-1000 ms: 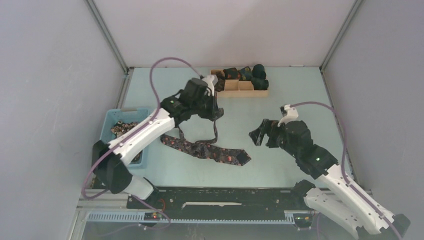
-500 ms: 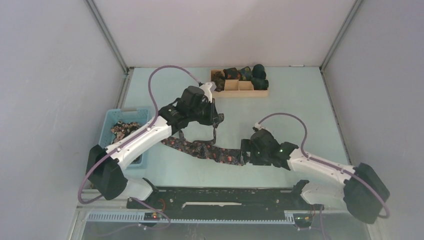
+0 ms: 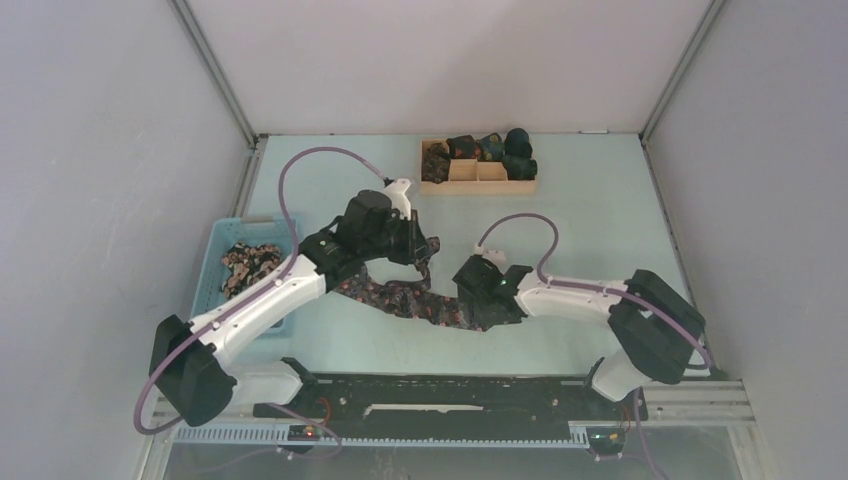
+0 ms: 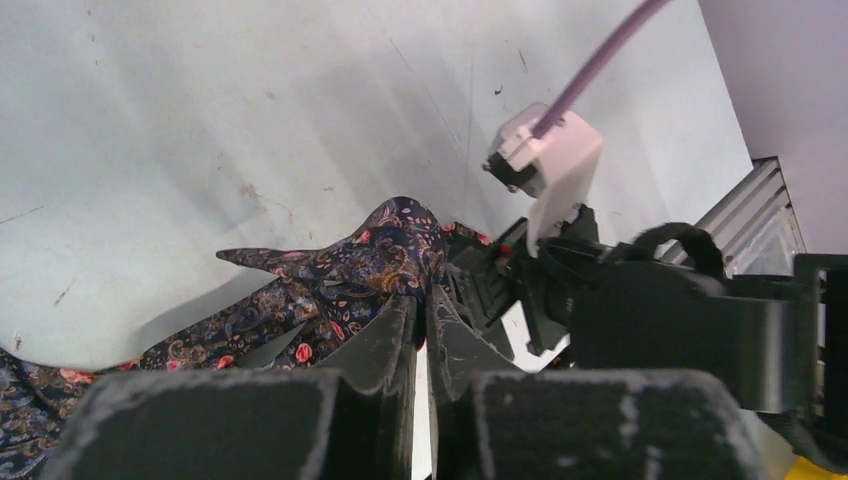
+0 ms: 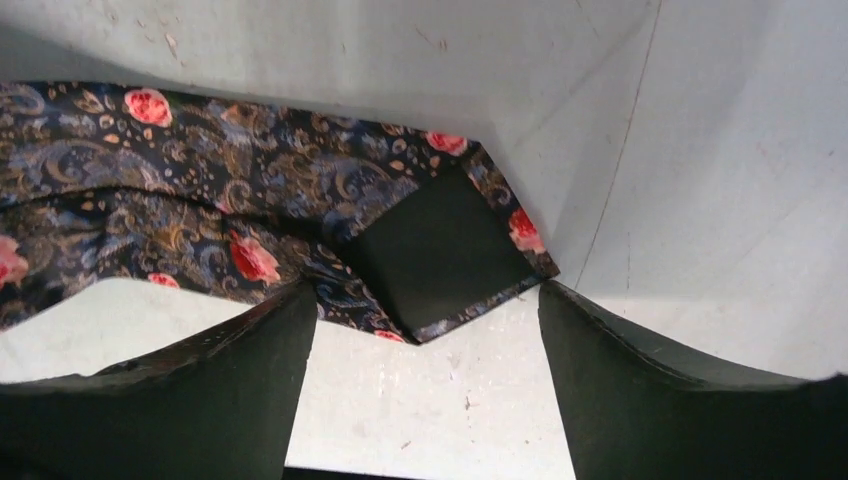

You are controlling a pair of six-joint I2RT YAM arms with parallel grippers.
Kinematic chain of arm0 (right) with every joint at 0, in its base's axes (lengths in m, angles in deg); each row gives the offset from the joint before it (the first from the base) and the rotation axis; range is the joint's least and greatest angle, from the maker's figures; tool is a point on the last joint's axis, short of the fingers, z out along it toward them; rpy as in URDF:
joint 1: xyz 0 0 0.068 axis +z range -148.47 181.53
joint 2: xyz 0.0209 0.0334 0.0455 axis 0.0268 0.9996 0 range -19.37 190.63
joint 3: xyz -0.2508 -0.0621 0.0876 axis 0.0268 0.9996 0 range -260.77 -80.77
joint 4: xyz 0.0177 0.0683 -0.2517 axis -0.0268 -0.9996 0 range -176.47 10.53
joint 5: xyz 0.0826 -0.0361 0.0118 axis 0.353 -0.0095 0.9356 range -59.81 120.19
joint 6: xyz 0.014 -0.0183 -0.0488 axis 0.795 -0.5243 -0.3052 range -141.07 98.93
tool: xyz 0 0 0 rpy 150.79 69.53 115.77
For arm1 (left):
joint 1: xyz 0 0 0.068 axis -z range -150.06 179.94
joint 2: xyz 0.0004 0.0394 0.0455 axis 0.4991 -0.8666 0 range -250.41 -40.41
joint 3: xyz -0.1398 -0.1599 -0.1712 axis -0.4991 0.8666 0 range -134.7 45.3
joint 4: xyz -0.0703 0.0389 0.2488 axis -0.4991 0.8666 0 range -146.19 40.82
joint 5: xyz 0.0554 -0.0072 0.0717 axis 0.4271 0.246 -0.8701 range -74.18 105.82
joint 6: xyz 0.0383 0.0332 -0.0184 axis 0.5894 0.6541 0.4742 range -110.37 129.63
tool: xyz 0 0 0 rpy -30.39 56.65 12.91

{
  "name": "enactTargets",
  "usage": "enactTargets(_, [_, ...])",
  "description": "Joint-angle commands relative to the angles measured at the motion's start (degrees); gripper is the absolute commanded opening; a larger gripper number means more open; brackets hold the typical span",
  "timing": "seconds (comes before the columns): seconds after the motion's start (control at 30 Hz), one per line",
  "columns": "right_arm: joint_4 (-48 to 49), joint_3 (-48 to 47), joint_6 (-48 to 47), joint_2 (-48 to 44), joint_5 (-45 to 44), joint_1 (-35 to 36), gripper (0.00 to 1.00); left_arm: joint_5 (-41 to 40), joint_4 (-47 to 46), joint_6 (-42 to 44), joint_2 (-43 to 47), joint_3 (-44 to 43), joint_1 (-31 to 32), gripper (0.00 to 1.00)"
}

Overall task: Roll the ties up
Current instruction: Place the tie at the center of the board, then flatten out the tie at the center of the board.

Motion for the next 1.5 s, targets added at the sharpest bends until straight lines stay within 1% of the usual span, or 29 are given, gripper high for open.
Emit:
enactTargets(0.0, [-3.4,-4.1,1.5,6.2,-4.8,1.5,0.81,-0.3,-2.8,2.1,4.2,1.3,0.1,0.10])
enactTargets(0.07, [-3.5,-4.7,1.5,8.4,-5.3,1.8,0.75,-0.5,-2.9,2.3,5.3,2.2,0.1,0.10])
enactTargets(0.17, [-2.8,-5.7,0.9,11.6,-4.3,1.8,0.63,-1.1,-3.2,2.4,7.0,3.7,0.1,0.10])
enactTargets(0.3, [-1.9,-6.1,0.5,14.3,-3.4,1.9,0.39,-1.7,-3.4,3.0,8.5,5.0,0.0,0.10])
enactTargets(0.37, [-1.6,-6.1,0.2,14.3,-3.5,1.8,0.27,-1.9,-3.3,3.1,9.0,5.3,0.0,0.10])
enactTargets(0.43, [-1.8,-6.1,-0.7,13.5,-3.7,1.2,0.18,-1.7,-3.5,3.1,9.1,5.3,0.0,0.11])
enactTargets(0.53, [-2.6,-6.1,-3.8,10.5,-3.5,-1.9,0.02,-0.9,-3.7,2.7,8.2,4.7,0.1,0.12])
enactTargets(0.57, [-2.8,-6.1,-5.5,9.4,-3.1,-3.5,0.00,-0.4,-3.9,2.5,7.5,4.3,0.1,0.12])
enactTargets(0.63, [-3.7,-6.1,-9.1,6.9,-2.4,-7.0,0.00,0.5,-4.1,2.2,6.0,3.5,0.2,0.15])
enactTargets(0.7, [-4.5,-6.1,-12.5,4.6,-2.0,-10.6,0.00,0.5,-4.3,2.0,4.5,2.5,1.0,0.23])
enactTargets(0.73, [-4.9,-6.1,-14.2,3.4,-1.9,-12.3,0.00,0.2,-4.2,2.0,3.9,1.9,1.7,0.29])
enactTargets(0.8, [-5.3,-6.0,-17.4,1.5,-2.2,-15.3,0.00,-1.0,-4.2,2.5,2.5,0.6,3.4,0.47])
enactTargets(0.83, [-5.1,-5.7,-18.8,0.7,-2.1,-16.9,0.00,-1.8,-4.0,3.1,1.8,-0.2,4.6,0.54])
enactTargets(0.97, [-4.2,-4.2,-23.1,-1.3,0.6,-24.8,0.00,-7.2,0.0,5.9,-1.2,-3.8,8.4,0.80])
enactTargets(1.0, [-4.0,-3.9,-23.8,-1.5,1.6,-26.7,0.00,-8.5,1.1,6.4,-1.4,-4.3,8.9,0.83])
enactTargets(1.03, [-3.7,-3.6,-24.5,-1.9,2.0,-28.4,0.00,-9.3,1.9,6.7,-1.0,-4.2,9.1,0.84])
enactTargets(1.1, [-3.0,-2.9,-24.9,-2.4,2.6,-31.7,0.00,-15.5,2.3,6.2,1.7,-2.5,9.2,0.85])
enactTargets(1.17, [-2.0,-2.9,-24.4,-3.0,4.8,-34.3,0.00,-24.3,4.8,4.1,4.4,-0.3,9.2,0.85])
enactTargets(1.23, [-0.6,-2.9,-23.9,-3.4,5.5,-35.6,0.00,-33.5,8.0,1.3,6.0,1.5,9.2,0.82])
enactTargets(1.3, [0.5,-2.9,-23.8,-3.6,5.6,-35.8,0.00,-39.4,9.7,-2.9,6.9,4.3,9.1,0.81])
enactTargets(1.37, [1.3,-2.9,-23.5,-3.3,5.8,-35.9,0.00,-42.7,12.6,-10.5,7.1,5.7,9.1,0.80])
enactTargets(1.47, [2.2,-2.9,-23.3,-2.1,7.1,-36.0,0.00,-41.4,11.4,-20.8,6.3,8.3,10.0,0.72])
